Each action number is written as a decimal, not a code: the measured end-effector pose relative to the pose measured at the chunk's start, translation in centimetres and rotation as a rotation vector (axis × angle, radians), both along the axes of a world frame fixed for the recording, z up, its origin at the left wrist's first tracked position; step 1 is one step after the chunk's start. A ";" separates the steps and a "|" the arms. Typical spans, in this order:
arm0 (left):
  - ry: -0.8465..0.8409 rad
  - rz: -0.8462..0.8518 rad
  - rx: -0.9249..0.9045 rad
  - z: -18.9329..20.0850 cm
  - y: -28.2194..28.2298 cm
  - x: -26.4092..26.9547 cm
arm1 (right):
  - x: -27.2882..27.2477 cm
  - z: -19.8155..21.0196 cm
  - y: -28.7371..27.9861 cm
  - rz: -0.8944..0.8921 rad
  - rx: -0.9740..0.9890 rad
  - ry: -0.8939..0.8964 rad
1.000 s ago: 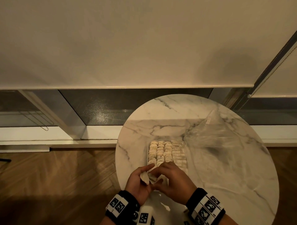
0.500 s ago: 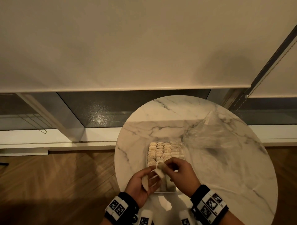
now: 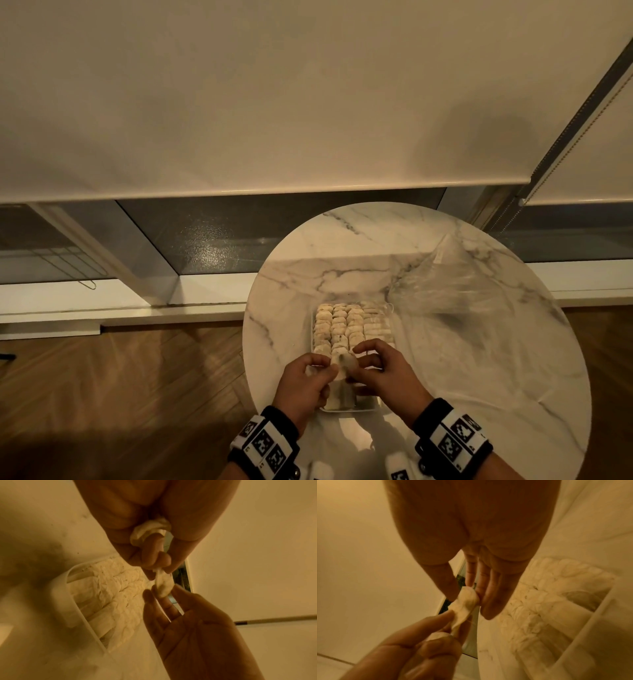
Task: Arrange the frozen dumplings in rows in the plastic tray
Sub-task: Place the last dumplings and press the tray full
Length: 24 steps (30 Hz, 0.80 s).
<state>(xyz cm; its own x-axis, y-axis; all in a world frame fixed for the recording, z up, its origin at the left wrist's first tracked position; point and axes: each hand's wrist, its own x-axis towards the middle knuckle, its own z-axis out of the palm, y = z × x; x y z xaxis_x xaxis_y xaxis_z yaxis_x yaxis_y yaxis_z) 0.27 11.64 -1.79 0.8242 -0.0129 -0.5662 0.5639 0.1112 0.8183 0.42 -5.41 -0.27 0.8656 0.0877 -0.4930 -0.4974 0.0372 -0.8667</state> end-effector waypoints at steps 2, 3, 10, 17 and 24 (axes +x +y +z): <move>-0.033 -0.063 0.042 0.1 0.0 0.2 | 0.0 -0.3 -0.2 0.093 -0.059 -0.039; -0.043 -0.092 0.058 0.2 -0.1 0.3 | 0.0 -0.4 -0.2 0.128 -0.086 -0.068; -0.120 -0.054 0.156 -0.1 0.1 0.7 | 0.5 -0.7 -0.8 0.205 -0.182 -0.169; -0.127 -0.083 0.155 -0.3 -0.2 0.9 | 0.7 -1.6 -1.7 0.316 -0.252 -0.139; 0.247 0.295 -0.232 -0.6 0.8 1.7 | 1.2 -6.1 -2.4 0.060 -0.493 0.030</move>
